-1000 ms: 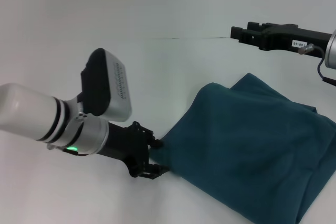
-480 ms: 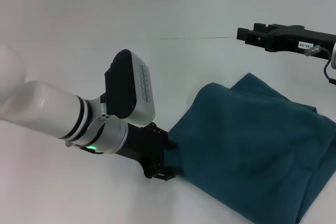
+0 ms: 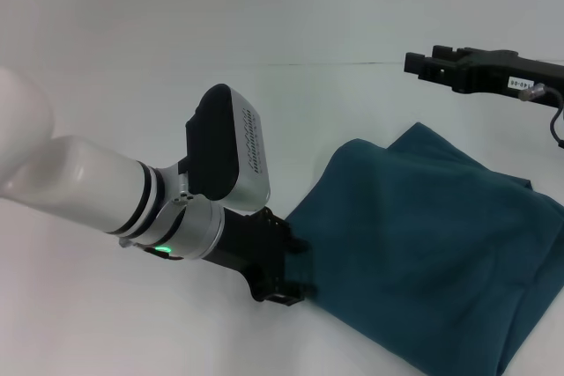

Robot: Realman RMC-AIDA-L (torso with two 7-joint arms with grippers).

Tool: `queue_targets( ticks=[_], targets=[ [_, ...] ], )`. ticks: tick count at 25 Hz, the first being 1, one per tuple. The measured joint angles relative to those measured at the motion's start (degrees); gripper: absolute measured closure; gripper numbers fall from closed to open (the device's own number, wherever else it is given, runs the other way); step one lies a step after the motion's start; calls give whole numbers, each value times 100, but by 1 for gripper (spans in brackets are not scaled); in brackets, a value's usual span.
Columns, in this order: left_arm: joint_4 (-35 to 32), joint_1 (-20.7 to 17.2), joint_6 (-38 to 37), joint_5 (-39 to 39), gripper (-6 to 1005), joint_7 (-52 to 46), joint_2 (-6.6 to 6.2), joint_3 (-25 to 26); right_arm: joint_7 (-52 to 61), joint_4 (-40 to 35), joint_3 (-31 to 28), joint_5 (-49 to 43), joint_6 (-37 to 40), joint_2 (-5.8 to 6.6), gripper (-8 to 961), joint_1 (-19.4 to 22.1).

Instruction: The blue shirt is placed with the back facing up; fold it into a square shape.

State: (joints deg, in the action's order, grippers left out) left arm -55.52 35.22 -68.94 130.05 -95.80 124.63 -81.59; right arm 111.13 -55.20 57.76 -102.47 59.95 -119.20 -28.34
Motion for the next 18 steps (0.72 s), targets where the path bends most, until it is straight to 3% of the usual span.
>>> queue_targets(
  ticks=[8, 18],
  targets=[
    [205, 102, 170, -136, 414, 0, 0, -181, -75, 6, -144, 26, 163, -32, 359, 97],
    [284, 163, 205, -266, 488, -95, 0, -235, -131, 25, -297, 33, 316, -43, 359, 181]
  ],
)
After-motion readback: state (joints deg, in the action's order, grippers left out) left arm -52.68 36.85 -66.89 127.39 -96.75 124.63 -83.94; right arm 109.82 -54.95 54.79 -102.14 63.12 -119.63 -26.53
